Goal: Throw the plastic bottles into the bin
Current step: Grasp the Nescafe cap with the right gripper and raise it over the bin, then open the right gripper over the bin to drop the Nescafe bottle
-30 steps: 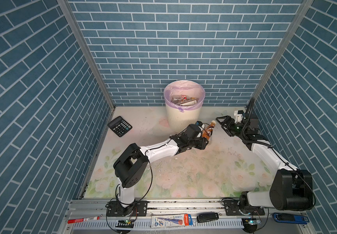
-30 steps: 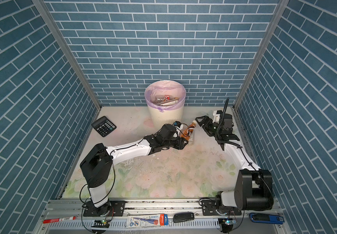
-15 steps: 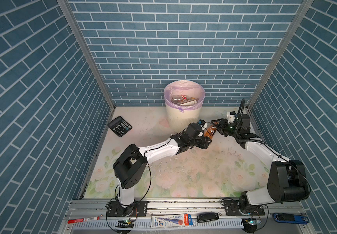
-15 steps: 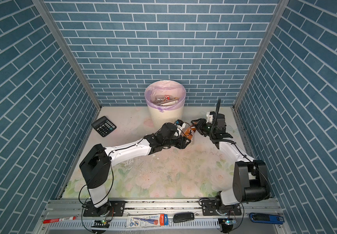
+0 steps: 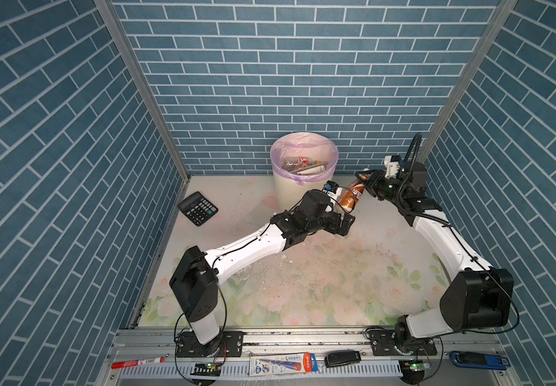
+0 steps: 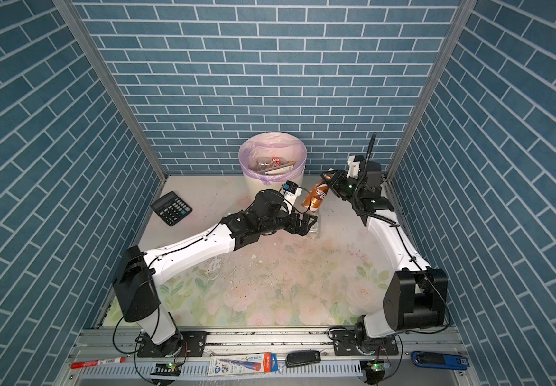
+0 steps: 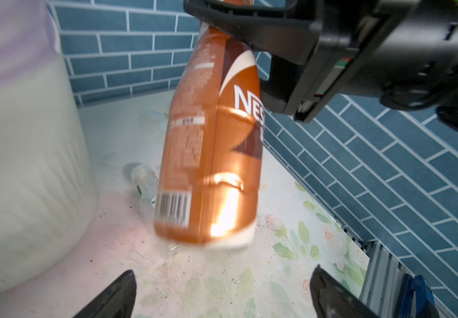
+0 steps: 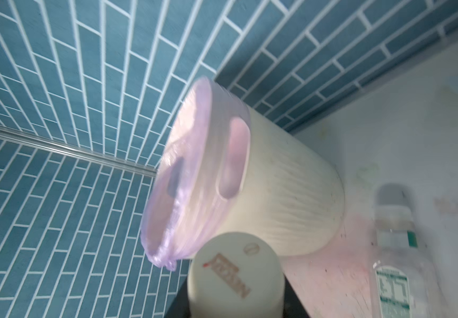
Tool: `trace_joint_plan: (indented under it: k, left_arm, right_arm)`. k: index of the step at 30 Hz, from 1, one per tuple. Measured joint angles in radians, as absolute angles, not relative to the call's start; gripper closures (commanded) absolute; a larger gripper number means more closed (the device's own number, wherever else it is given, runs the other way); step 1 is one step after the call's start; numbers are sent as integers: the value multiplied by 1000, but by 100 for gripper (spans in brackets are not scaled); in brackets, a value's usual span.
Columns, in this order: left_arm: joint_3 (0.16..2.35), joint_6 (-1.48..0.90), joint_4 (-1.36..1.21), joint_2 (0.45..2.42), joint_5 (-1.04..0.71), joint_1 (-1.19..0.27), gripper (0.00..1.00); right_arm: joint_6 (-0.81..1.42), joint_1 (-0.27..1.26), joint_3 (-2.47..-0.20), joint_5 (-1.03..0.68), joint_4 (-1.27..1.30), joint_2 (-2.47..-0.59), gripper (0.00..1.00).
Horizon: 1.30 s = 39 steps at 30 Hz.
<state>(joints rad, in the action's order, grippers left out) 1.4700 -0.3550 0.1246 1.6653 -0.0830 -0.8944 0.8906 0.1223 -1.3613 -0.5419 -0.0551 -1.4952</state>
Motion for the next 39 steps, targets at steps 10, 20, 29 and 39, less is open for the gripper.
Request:
trace_joint_plan:
  k: [10,20,29,39]
  left_arm:
    - [1465,-319,134,1396,-23,-702,1]
    - [1345,-356,121,1357,-63,-586,1]
    - [1321,-385,113,1357,-102,-559,1]
    - [1294,-413,106,1366,-126,-559,1]
  right_arm:
    - [818,24,-2050,-385,-211,-1700,95]
    - [807,89,-2623,-273,-281,-2019,88]
    - [806,361,-2754,-304,-389,-2398,24]
    - [765,341,-2750,-314,-448,-2278,4]
